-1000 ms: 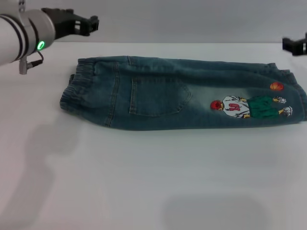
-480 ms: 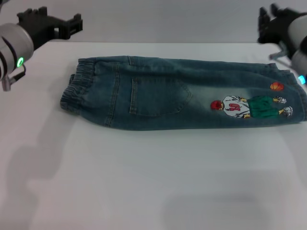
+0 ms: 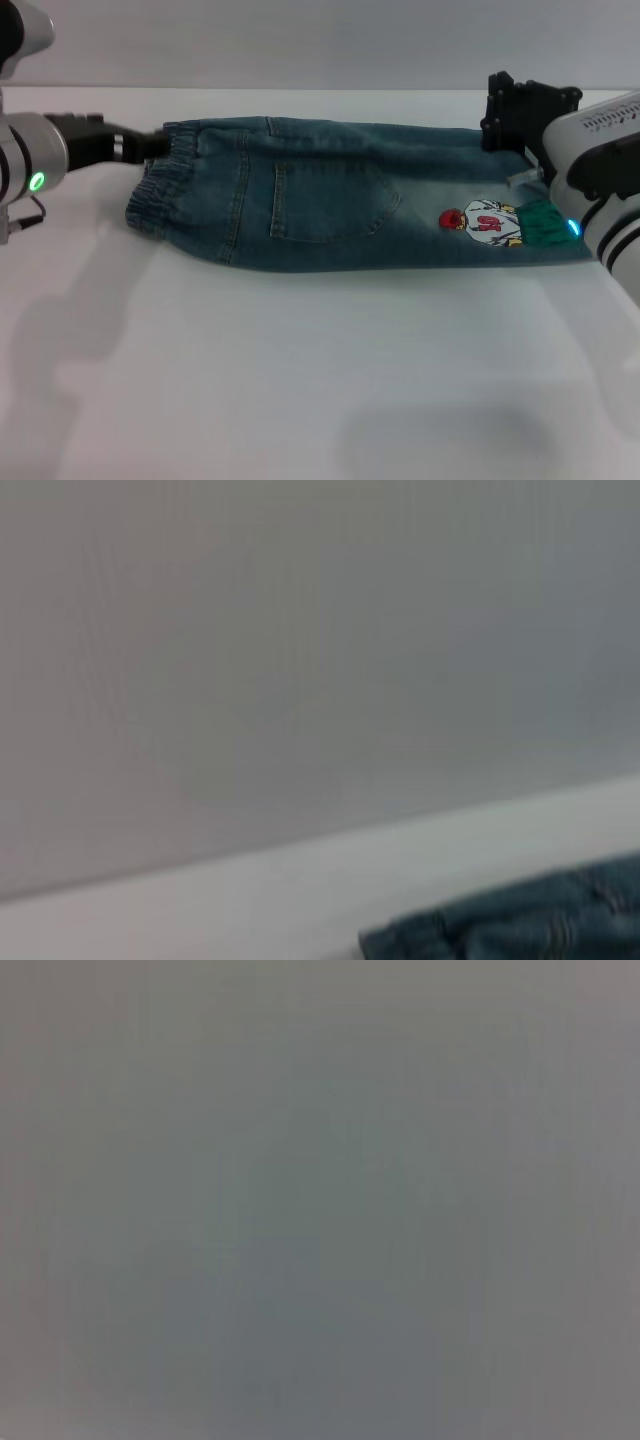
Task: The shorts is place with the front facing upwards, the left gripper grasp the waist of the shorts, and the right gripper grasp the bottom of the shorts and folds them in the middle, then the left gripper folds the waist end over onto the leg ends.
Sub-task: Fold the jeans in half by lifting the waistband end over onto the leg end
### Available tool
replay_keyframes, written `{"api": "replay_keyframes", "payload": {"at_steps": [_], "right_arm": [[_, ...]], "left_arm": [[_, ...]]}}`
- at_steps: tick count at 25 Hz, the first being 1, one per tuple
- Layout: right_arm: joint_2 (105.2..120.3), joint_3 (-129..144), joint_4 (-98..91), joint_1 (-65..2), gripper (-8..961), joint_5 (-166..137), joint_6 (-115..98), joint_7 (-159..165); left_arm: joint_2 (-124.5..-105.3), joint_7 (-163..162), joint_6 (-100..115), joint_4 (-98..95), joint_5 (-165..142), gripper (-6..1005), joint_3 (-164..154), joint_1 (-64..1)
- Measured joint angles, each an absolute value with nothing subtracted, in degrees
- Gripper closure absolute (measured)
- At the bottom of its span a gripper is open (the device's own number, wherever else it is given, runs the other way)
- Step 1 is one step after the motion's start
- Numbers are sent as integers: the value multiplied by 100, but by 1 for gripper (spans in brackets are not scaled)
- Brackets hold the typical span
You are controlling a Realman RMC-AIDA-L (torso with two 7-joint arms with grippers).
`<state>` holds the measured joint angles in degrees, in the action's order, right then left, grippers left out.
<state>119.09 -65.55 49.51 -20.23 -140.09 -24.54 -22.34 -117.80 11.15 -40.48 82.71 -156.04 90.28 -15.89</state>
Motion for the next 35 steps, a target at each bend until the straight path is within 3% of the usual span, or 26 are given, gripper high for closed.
{"api": "replay_keyframes", "payload": {"at_steps": [9,19,35], "right_arm": [[11902,-6507,4879,-1861,954,-14019,-2429,-2089],[11897,-6482,4775,-1834,954,-14006,-2343,-2085],[11892,-6476,4771,-1854,953,-14030,-2226,-2083]], "left_arm": [[-11775,1349,-5749,7940,-15563,158,9259,-2233],[-11786,1362,-5606,7106,-15603,157,9307,-2666],[-11786,1314,-5472,7077,-15834,157,9475,-2710]]}}
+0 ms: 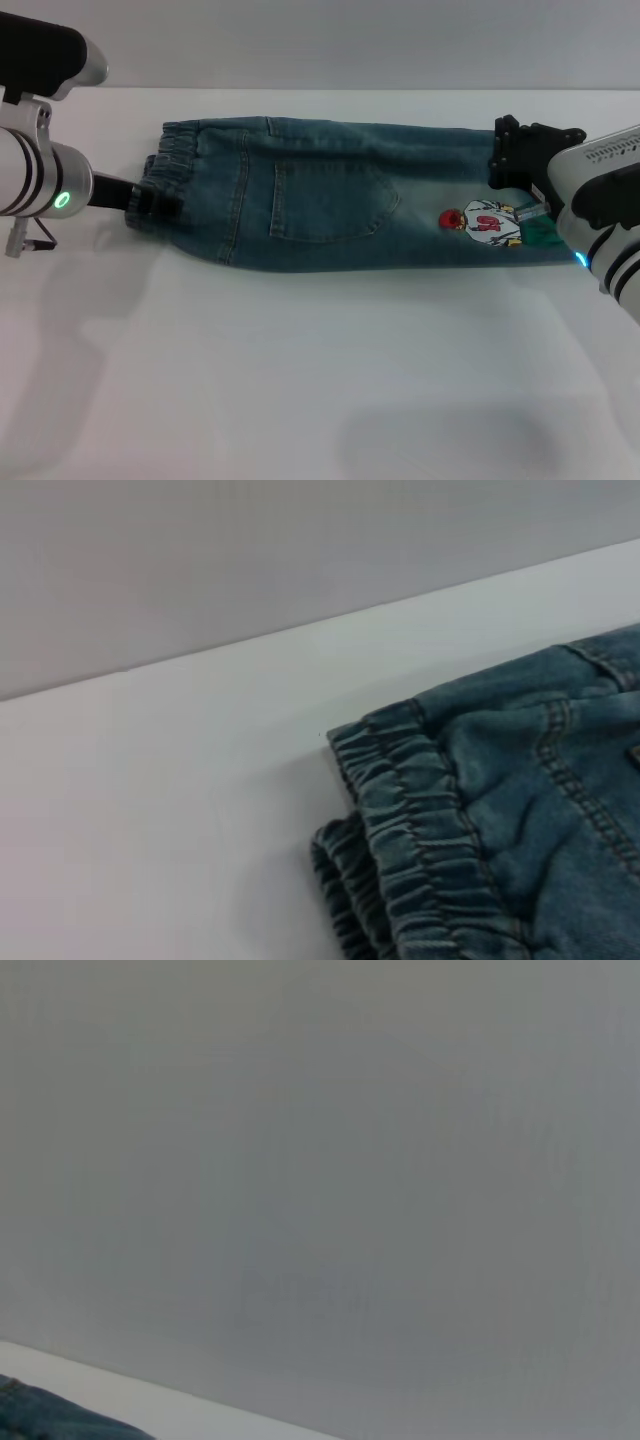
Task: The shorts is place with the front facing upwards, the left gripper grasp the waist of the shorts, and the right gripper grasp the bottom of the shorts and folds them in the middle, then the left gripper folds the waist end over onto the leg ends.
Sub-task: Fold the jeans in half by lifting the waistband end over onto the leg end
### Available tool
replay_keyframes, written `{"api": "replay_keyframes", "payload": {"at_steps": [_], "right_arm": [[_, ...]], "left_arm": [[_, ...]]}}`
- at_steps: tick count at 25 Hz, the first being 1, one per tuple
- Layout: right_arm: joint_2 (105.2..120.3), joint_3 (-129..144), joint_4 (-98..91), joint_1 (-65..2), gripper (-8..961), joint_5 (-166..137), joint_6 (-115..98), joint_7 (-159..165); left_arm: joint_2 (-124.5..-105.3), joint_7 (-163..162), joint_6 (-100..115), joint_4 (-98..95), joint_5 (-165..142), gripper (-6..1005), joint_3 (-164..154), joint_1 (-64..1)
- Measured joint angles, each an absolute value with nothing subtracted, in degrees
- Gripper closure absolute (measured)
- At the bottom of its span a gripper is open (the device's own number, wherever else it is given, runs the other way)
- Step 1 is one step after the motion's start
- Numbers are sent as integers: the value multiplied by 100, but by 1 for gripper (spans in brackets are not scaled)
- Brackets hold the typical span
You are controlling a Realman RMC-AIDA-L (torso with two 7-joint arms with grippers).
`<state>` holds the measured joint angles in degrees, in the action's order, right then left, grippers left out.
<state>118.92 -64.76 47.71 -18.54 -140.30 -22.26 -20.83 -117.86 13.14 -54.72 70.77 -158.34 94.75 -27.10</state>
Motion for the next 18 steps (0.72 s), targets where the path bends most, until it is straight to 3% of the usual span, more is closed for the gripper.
{"api": "replay_keyframes", "payload": {"at_steps": [18], "right_arm": [[11909,-5949,4487,-2118,954,-14072,-2829,-2100]], "left_arm": [[-11795,1345,-5136,6696,-15815,158,9533,-2739]]}}
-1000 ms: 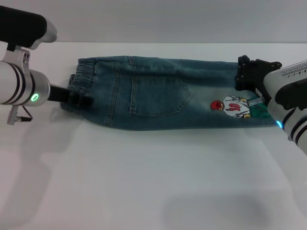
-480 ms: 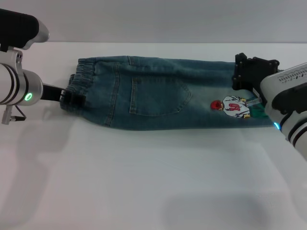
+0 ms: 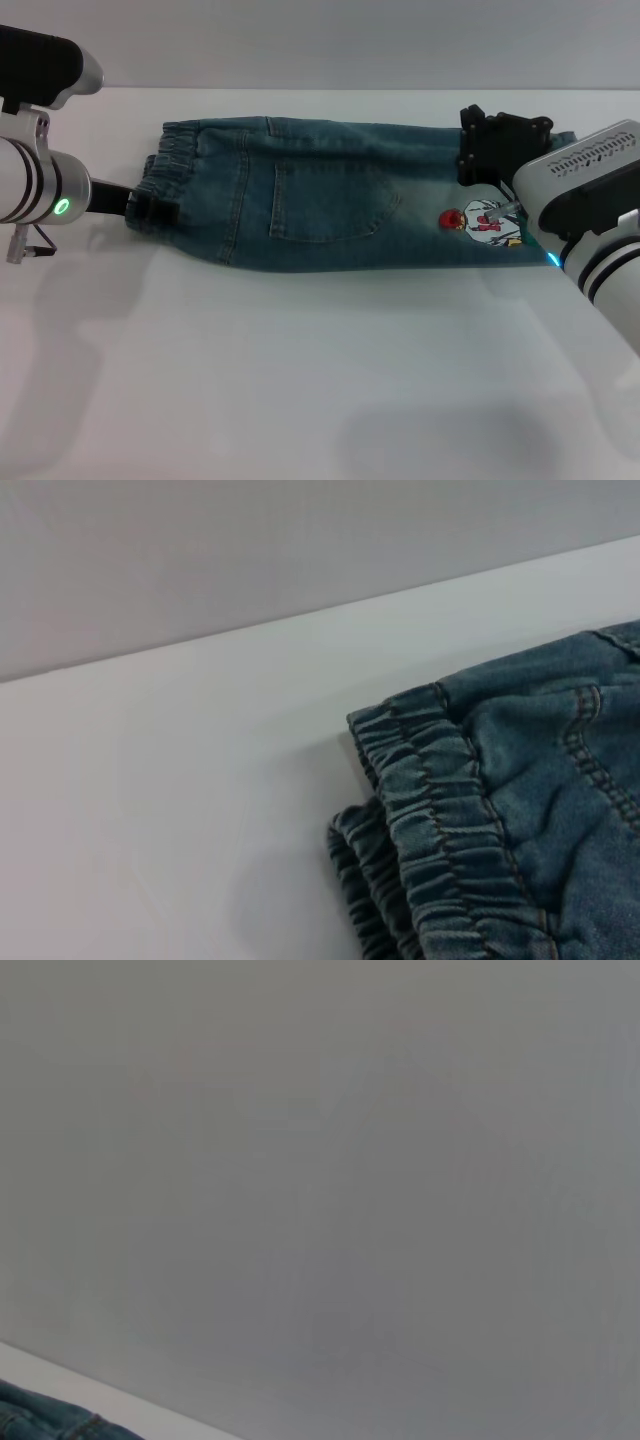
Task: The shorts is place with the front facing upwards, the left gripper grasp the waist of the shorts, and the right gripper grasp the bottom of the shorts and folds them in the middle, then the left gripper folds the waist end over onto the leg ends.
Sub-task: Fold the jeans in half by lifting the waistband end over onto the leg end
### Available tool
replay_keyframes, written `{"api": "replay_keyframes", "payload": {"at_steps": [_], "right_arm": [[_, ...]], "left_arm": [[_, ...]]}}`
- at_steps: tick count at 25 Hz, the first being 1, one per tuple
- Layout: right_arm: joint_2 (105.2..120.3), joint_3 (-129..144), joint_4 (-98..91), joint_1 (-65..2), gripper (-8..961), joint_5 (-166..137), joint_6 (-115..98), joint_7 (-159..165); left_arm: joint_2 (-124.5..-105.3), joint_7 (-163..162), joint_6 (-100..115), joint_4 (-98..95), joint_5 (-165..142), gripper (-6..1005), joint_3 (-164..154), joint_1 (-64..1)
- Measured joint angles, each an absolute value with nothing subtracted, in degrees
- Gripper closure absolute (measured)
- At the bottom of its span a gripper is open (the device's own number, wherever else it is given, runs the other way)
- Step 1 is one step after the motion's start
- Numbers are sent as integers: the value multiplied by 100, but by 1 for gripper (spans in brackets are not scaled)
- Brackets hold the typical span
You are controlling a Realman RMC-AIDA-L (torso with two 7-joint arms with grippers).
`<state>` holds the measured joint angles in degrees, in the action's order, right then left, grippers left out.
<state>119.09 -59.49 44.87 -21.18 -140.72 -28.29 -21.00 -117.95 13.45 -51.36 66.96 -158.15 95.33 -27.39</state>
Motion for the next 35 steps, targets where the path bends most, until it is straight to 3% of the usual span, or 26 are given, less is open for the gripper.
{"api": "replay_keyframes", "payload": {"at_steps": [22,35], "right_arm": [[11909,-5950,4492,-2066,954,-14065,-2785,-2100],[11892,-5950,4535,-2047,954,-14070,-2777,-2101]], "left_arm": [[-11795,1354,-5184,6333,-15776,158,9496,-2918],[-11804,1343,-5097,6371,-15770,413,9351,-2868]]}}
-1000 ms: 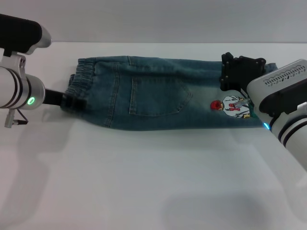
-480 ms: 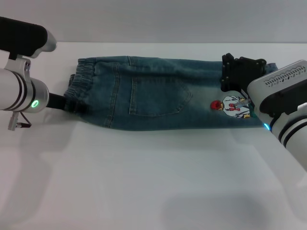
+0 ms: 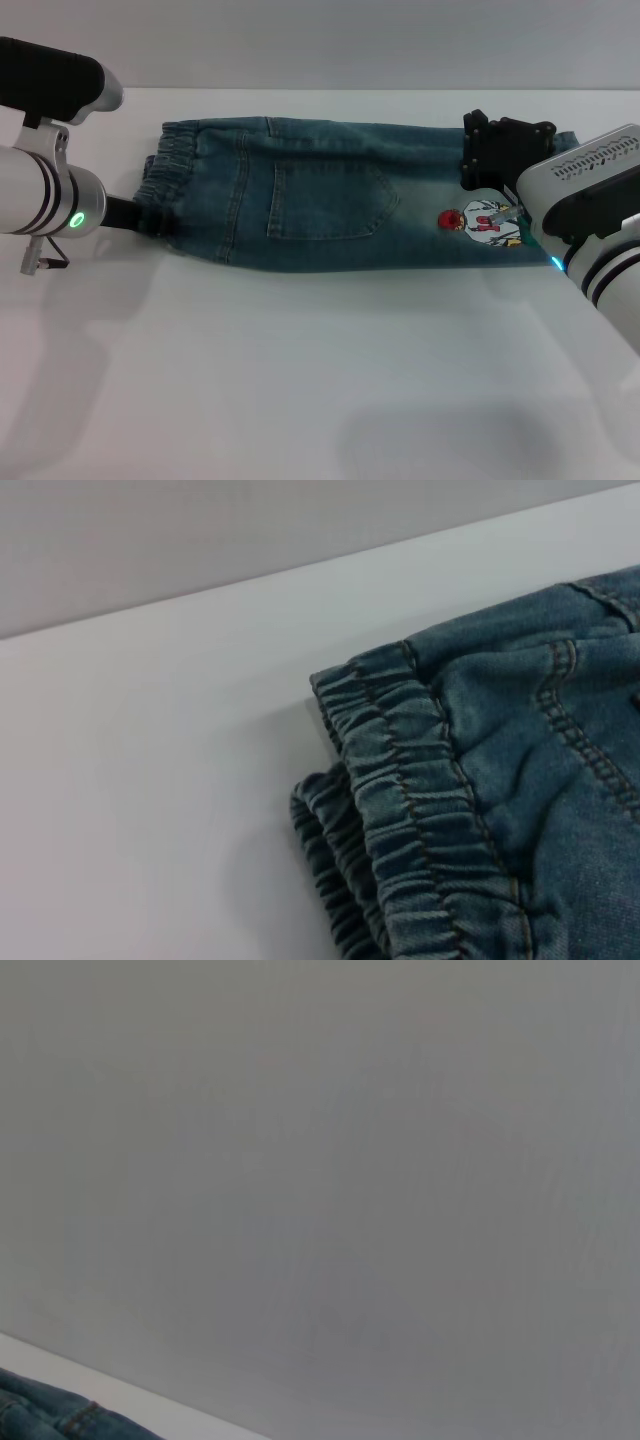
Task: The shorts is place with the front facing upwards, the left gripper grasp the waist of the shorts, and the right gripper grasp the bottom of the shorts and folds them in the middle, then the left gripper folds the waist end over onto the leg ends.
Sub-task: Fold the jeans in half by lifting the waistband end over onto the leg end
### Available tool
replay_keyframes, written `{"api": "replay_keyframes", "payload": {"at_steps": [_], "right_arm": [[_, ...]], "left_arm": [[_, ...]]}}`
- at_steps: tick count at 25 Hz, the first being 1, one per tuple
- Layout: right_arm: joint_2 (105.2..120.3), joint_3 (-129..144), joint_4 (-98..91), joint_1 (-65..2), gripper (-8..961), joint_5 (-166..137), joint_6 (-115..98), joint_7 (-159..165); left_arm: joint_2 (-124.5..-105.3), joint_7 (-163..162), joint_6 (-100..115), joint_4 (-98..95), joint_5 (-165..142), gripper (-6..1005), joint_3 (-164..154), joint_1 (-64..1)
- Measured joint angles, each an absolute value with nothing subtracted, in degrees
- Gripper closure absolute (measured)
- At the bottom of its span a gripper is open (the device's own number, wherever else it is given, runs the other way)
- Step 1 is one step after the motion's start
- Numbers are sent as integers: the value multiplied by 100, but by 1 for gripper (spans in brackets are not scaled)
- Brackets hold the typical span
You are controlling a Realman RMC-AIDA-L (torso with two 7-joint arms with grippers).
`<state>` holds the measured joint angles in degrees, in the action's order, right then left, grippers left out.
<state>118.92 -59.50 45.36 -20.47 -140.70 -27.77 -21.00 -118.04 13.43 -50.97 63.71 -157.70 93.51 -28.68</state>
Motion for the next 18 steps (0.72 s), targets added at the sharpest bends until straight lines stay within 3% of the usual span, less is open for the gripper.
{"api": "replay_keyframes", "payload": {"at_steps": [5,15,18], "right_arm": [[11891,-5950,4537,-2038,954,-14071,-2776,-2100],[11882,-5961,4538,-2019,953,-14073,-2777,-2101],[11882,-5985,4538,-2018,953,-14073,-2777,-2101]], "left_arm": [[-11804,1342,-5097,6394,-15766,530,9351,-2856],[-11803,1336,-5132,6831,-15768,587,9352,-2695],[-11805,1294,-5142,7526,-15618,657,9352,-2363]]}}
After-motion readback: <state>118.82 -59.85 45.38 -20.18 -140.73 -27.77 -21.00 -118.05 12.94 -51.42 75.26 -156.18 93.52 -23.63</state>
